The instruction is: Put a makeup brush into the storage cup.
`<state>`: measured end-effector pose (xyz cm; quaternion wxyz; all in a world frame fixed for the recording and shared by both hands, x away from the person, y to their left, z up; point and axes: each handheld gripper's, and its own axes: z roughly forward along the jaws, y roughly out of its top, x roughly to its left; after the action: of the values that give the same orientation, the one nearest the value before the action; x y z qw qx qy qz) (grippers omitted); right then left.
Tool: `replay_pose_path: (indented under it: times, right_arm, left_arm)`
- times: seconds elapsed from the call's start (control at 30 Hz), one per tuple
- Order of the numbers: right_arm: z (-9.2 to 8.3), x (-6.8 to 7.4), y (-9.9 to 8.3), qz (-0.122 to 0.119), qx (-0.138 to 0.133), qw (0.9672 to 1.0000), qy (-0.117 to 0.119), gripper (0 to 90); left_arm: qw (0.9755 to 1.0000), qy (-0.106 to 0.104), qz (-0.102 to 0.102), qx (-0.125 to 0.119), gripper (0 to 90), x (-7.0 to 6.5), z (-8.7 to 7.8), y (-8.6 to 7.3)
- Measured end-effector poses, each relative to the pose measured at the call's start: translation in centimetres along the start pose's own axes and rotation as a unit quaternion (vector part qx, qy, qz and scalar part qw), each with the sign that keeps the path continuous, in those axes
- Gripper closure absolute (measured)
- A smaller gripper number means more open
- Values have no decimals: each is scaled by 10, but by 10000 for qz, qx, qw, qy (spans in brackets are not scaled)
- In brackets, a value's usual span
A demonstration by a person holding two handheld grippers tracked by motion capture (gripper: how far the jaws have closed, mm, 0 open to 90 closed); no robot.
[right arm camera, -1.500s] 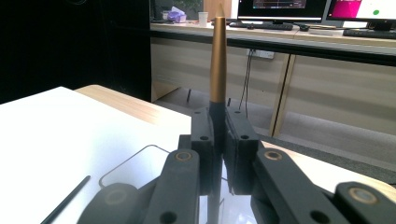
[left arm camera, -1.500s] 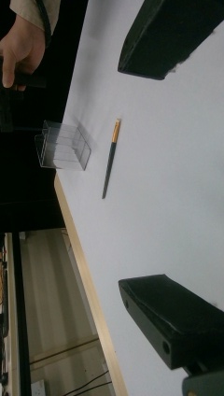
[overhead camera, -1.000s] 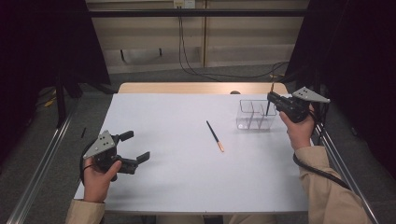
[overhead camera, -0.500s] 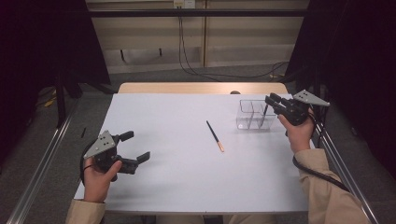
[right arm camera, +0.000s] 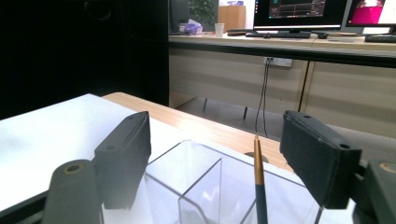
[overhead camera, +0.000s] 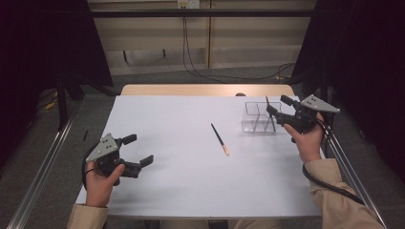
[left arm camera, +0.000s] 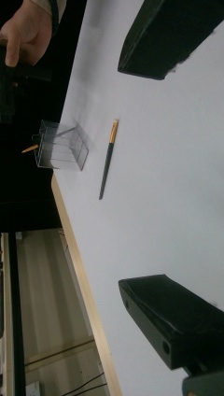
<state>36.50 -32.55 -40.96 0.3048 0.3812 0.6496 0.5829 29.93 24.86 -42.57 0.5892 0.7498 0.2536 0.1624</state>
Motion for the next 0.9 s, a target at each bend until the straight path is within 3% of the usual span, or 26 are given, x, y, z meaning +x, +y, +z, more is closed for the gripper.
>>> replay_pose_path:
  times: [0.1, 0.27, 0.9]
  right_arm:
    - [-4, 4, 0, 76, 18, 9999, 89, 186]
    - [-11, 11, 1, -71, 74, 9996, 249, 172]
    - [-27, 44, -2, -172, 402, 9954, 847, 88]
  left_arm:
    - [10000, -11, -2, -11, 0, 0, 0, 0]
    - [10000, -19, 1, -13, 0, 0, 0, 0]
    - [10000, 20, -6, -27, 0, 0, -1, 0]
